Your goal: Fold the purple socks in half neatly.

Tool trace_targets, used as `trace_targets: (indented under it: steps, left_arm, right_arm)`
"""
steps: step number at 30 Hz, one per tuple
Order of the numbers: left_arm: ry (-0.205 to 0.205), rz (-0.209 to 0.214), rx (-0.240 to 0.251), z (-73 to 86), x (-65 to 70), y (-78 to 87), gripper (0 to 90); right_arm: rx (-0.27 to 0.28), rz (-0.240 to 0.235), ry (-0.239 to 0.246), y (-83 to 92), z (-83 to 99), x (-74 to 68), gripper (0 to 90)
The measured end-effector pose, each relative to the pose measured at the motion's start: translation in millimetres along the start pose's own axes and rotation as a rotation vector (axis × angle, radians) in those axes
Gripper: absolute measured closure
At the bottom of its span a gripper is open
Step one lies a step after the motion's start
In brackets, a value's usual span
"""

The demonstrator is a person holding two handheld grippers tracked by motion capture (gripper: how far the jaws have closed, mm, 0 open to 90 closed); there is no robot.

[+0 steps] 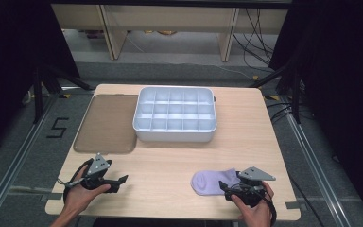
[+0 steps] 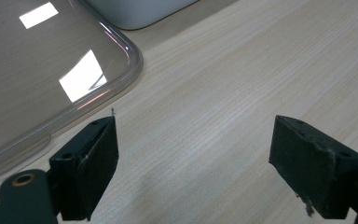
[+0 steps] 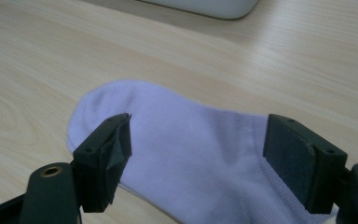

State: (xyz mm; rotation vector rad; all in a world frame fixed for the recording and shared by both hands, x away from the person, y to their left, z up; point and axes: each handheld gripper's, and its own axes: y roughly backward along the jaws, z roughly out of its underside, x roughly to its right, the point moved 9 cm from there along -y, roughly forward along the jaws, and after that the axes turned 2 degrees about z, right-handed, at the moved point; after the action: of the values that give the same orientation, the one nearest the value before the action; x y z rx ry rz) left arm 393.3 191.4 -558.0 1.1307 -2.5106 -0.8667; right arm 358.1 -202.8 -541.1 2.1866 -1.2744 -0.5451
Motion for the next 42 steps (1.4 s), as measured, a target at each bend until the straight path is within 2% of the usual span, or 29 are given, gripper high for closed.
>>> trace_targets:
  steps: [2, 7, 8, 9, 10, 11, 12, 14, 16, 17, 18, 19, 20, 21, 24, 25, 27, 28, 29, 30, 31, 32, 34, 35, 36, 38, 39, 40, 42]
  left_arm:
    - [-0.018, 0.002, -0.005, -0.1, -0.9, 1.1, 14.8]
    - [-0.010, 0.002, -0.003, -0.1, 2.0, -0.9, 14.8]
    - [-0.031, 0.004, -0.012, 0.0, 1.5, -0.6, 14.8]
    - [-0.034, 0.002, -0.006, -0.4, 2.0, -1.1, 14.8]
    - [-0.020, 0.012, 0.005, -1.5, 4.2, -1.9, 14.8]
    - [-0.035, 0.014, -0.009, -0.6, 3.7, -0.7, 14.8]
    - [-0.021, 0.017, -0.006, -1.2, 4.8, -1.0, 14.8]
    - [-0.027, 0.017, -0.007, -1.1, 4.9, -0.4, 14.8]
    - [-0.007, 0.039, 0.012, -3.2, 7.6, -0.7, 14.8]
    - [-0.014, 0.040, 0.011, -3.2, 7.8, -0.3, 14.8]
    - [-0.014, 0.040, 0.011, -3.2, 7.8, -0.3, 14.7]
    - [0.008, 0.040, 0.033, -5.4, 11.9, -1.7, 14.7]
    - [0.008, 0.040, 0.033, -5.4, 11.9, -1.7, 14.7]
    - [0.004, 0.046, 0.033, -5.7, 13.3, -2.0, 14.7]
    - [0.014, 0.050, 0.056, -8.5, 17.8, -3.7, 14.6]
    - [-0.011, 0.049, 0.036, -7.3, 17.3, -2.7, 14.7]
    - [-0.021, 0.048, 0.037, -7.8, 18.7, -3.1, 14.7]
    - [-0.008, 0.053, 0.055, -9.5, 21.1, -4.6, 14.7]
    - [-0.025, 0.052, 0.038, -8.4, 20.6, -3.6, 14.7]
    - [-0.009, 0.052, 0.051, -9.7, 22.5, -4.8, 14.7]
    - [0.001, 0.057, 0.054, -10.1, 24.0, -5.5, 14.7]
    - [0.001, 0.057, 0.054, -10.1, 24.0, -5.5, 14.7]
    - [-0.004, 0.066, 0.046, -9.8, 24.5, -6.9, 14.8]
    - [-0.008, 0.065, 0.025, -7.9, 24.1, -6.1, 14.8]
    - [0.017, 0.067, 0.051, -9.9, 26.2, -8.4, 14.8]
    - [-0.018, 0.066, 0.018, -8.0, 24.0, -7.3, 14.8]
    - [-0.013, 0.066, 0.023, -8.6, 24.8, -8.1, 14.8]
    - [0.006, 0.061, 0.029, -9.1, 26.1, -8.4, 14.8]
    - [0.015, 0.071, 0.039, -10.3, 27.8, -8.9, 14.9]
  right_arm:
    - [0.001, 0.011, 0.014, -0.2, 0.0, 1.0, 24.1]
    - [-0.018, 0.011, 0.009, -1.4, 2.0, 0.2, 24.3]
    - [-0.014, 0.007, 0.025, -1.6, 1.8, 0.2, 26.0]
    - [-0.019, 0.001, 0.010, -0.8, 2.1, -2.3, 27.7]
    - [-0.013, 0.006, 0.034, -0.6, 1.0, -1.0, 30.9]
    - [-0.014, -0.014, 0.036, -0.7, 0.8, -3.3, 34.7]
    - [-0.007, -0.024, 0.040, -1.0, 0.0, -5.0, 37.3]
    - [-0.017, -0.043, 0.057, 0.4, 0.2, -6.9, 43.0]
    - [-0.013, -0.047, 0.063, 1.4, -0.8, -7.3, 48.1]
    - [-0.005, -0.030, 0.055, 2.1, -1.6, -7.1, 51.7]
    - [-0.005, -0.045, 0.061, 1.8, -1.7, -8.4, 55.3]
    - [-0.003, -0.051, 0.068, 1.2, -1.9, -9.9, 58.7]
    - [-0.003, -0.051, 0.068, 1.2, -1.9, -9.9, 58.7]
    - [-0.027, -0.064, 0.090, -0.8, 0.0, -14.0, 66.1]
    - [-0.051, -0.057, 0.117, -3.2, 1.6, -19.3, 75.7]
    - [-0.051, -0.059, 0.130, -4.8, 0.4, -21.1, 78.7]
    - [-0.079, -0.058, 0.153, -8.5, 0.8, -22.5, 84.2]
    - [-0.070, -0.054, 0.184, -11.6, -0.4, -20.8, 86.1]
    - [-0.084, -0.053, 0.185, -14.8, 0.0, -21.7, 87.0]
    - [-0.099, -0.059, 0.187, -16.6, 0.8, -22.7, 87.9]
    - [-0.102, -0.058, 0.210, -19.7, 0.2, -22.1, 88.7]
    - [-0.135, -0.067, 0.187, -21.2, 2.8, -25.7, 89.0]
    - [-0.146, -0.065, 0.200, -24.2, 3.5, -27.1, 89.0]
    - [-0.154, -0.068, 0.202, -25.6, 4.4, -28.0, 89.0]
    - [-0.163, -0.066, 0.219, -26.6, 5.4, -27.2, 89.0]
    - [-0.179, -0.065, 0.218, -28.6, 7.6, -26.7, 89.0]
    - [-0.196, -0.071, 0.199, -28.3, 9.5, -28.1, 89.0]
    - [-0.188, -0.064, 0.221, -30.7, 9.6, -25.7, 89.0]
    - [-0.203, -0.067, 0.224, -32.1, 11.5, -25.4, 89.5]
